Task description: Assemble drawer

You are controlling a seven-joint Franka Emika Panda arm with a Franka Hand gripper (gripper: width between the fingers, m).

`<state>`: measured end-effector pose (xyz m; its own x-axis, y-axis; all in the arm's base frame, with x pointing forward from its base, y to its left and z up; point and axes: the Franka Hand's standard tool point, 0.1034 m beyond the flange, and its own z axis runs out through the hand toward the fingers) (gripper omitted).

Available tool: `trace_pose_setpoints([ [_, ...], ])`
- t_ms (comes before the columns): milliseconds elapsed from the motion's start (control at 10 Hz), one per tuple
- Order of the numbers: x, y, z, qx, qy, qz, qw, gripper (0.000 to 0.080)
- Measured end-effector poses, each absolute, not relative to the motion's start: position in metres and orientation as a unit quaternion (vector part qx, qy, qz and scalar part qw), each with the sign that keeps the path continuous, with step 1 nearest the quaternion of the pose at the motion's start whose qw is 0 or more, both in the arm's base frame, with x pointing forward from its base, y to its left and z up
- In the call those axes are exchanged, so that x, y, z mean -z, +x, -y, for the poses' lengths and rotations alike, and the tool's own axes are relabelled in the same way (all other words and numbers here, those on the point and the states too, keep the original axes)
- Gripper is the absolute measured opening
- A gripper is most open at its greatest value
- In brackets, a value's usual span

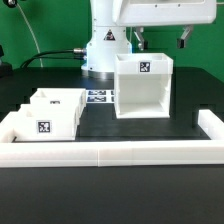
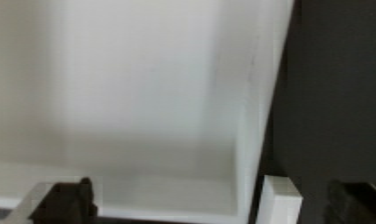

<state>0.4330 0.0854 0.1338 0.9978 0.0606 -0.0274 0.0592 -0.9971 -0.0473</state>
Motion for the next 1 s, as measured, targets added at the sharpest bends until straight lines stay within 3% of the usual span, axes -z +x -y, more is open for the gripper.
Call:
trace_pose_setpoints([
  [400, -0.132, 0.432, -0.086, -0.012, -0.999, 0.024, 0.027, 0.065],
  [700, -0.112, 0.408, -0.088, -0.003, -0.999, -0.003, 0.04, 0.065],
  [1000, -0.101, 0.394, -0.092, -0.013, -0.999, 0.0, 0.037, 0.065],
])
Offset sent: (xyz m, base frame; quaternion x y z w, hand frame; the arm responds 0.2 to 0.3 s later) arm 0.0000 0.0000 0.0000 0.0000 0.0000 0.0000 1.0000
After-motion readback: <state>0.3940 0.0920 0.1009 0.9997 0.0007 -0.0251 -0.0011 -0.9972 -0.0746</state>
